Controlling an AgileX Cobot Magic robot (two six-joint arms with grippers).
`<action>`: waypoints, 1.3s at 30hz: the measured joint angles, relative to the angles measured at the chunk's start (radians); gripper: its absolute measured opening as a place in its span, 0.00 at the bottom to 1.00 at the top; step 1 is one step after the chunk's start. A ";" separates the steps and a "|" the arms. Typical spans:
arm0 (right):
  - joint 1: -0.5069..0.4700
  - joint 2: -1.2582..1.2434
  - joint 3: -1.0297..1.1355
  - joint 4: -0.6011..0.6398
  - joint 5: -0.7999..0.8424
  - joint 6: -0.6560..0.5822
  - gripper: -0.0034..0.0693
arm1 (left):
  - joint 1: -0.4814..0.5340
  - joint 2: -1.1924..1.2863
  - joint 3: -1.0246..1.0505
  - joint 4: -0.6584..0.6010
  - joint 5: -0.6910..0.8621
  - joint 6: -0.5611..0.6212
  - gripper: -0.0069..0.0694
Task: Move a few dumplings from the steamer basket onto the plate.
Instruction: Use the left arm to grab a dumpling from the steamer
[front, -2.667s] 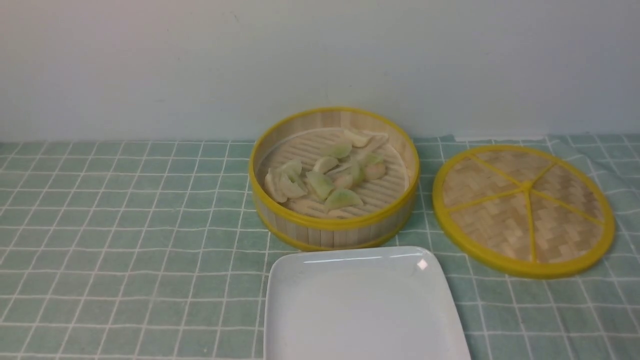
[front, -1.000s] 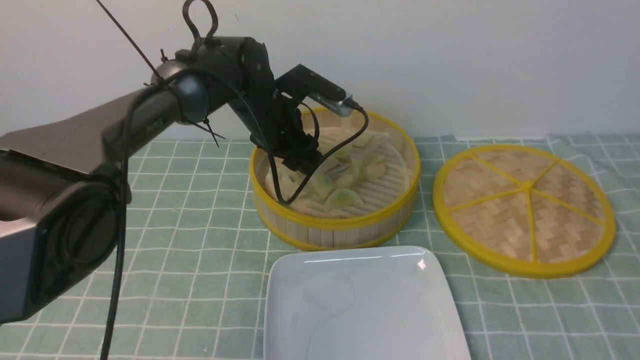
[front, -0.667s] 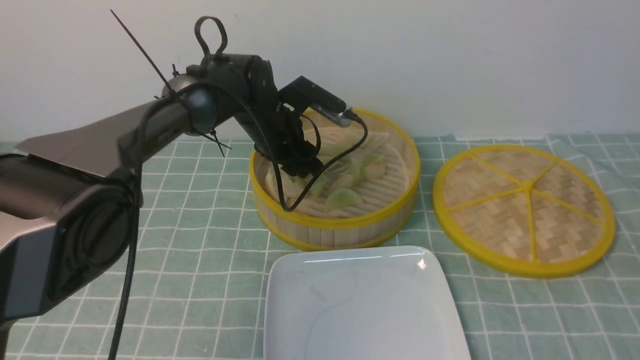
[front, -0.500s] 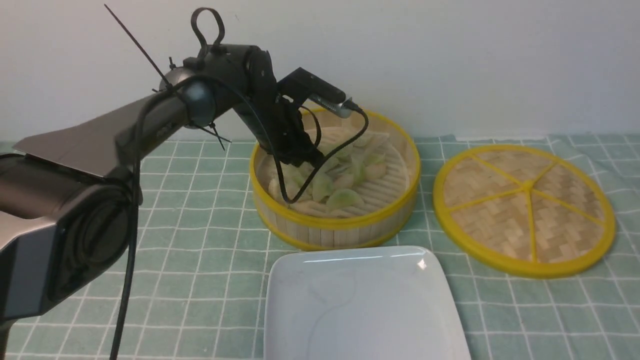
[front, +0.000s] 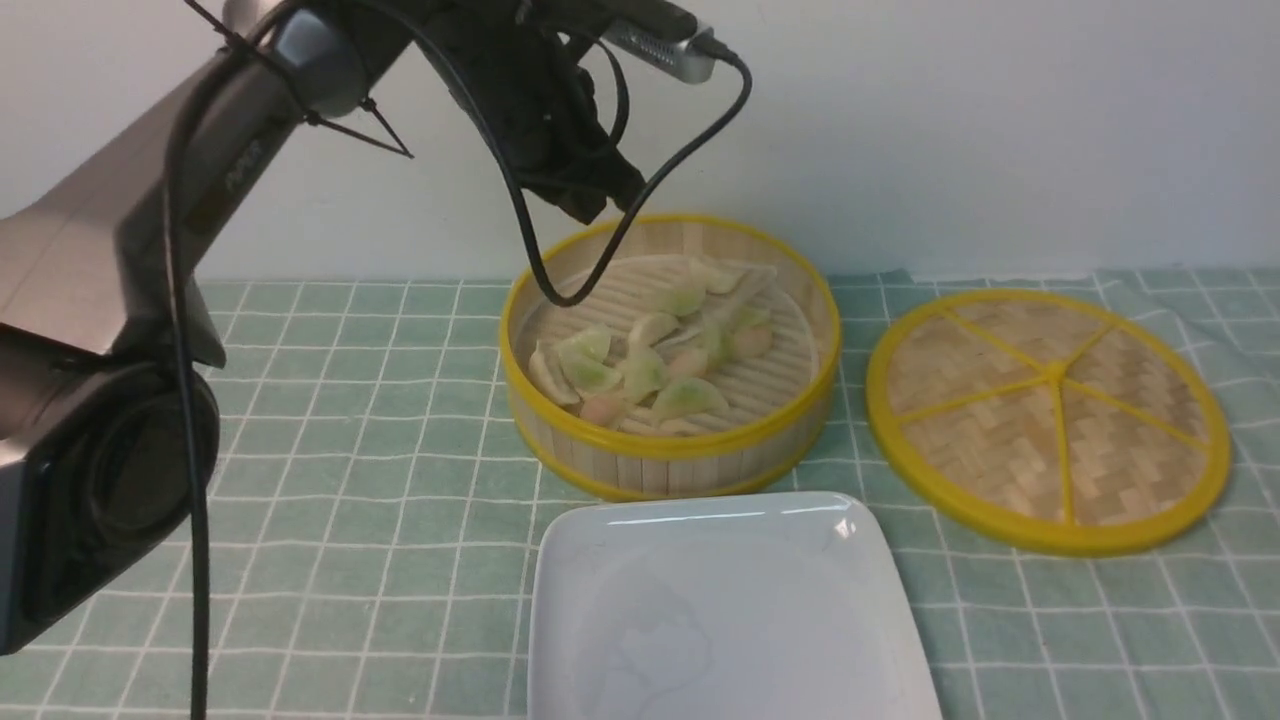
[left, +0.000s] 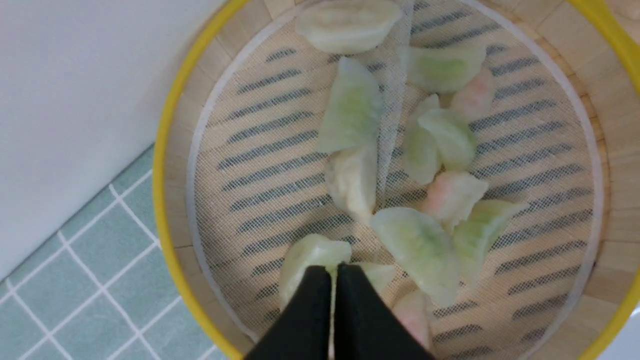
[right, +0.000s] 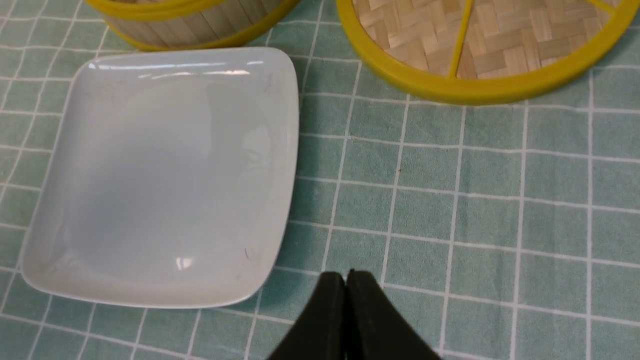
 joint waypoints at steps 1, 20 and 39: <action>0.000 0.000 0.000 0.000 0.006 0.000 0.03 | 0.000 0.006 0.006 0.006 0.002 0.001 0.09; 0.000 0.000 0.000 -0.001 -0.024 0.000 0.03 | 0.000 0.221 0.019 0.018 -0.103 0.001 0.66; 0.000 0.000 0.000 -0.001 -0.030 0.000 0.03 | 0.000 0.213 -0.059 0.042 -0.049 -0.007 0.48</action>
